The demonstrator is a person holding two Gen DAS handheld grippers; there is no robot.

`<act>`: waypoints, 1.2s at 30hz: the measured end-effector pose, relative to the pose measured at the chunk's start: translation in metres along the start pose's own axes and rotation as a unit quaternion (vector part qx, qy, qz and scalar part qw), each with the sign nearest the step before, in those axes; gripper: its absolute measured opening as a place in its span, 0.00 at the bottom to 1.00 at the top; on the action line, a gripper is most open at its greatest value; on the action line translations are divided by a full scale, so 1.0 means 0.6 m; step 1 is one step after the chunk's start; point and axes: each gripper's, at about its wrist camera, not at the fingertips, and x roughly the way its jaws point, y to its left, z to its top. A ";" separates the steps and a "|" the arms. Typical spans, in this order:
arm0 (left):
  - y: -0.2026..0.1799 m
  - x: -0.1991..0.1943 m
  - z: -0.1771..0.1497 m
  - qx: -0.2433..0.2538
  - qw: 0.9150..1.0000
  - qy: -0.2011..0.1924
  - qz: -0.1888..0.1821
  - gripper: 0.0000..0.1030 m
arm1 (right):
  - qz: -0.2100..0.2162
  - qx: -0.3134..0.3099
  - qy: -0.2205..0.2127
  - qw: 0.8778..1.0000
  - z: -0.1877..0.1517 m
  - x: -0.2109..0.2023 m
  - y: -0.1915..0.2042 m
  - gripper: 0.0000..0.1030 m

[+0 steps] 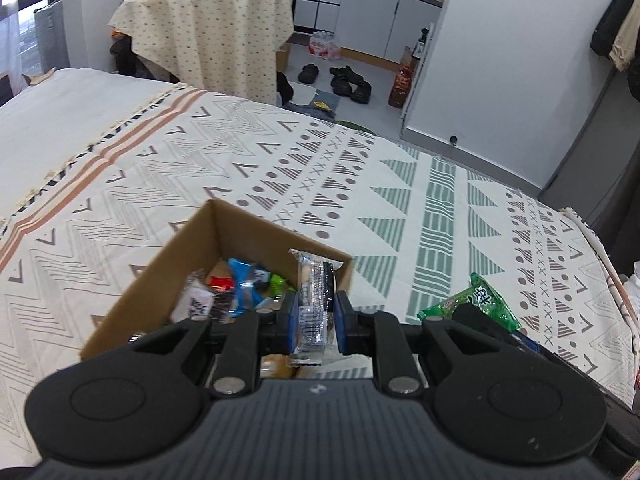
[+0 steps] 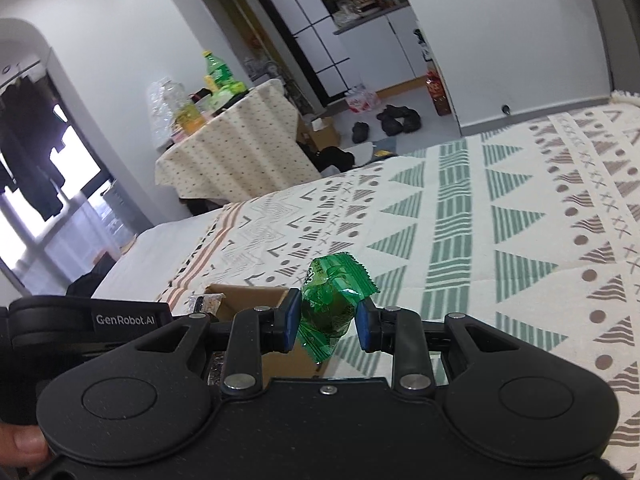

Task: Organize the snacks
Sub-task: 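Carry both snacks over the cardboard box, then open both tools to release the snacks into the box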

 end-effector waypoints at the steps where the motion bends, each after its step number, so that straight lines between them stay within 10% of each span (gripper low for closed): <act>1: 0.007 -0.002 0.001 -0.003 1.000 -0.001 0.001 0.17 | 0.001 -0.004 -0.001 1.000 -0.002 0.000 0.005 0.28; 36: 0.202 0.040 0.047 -0.071 0.997 0.020 -0.019 0.17 | 0.028 -0.064 0.024 0.997 -0.036 0.080 0.144 0.28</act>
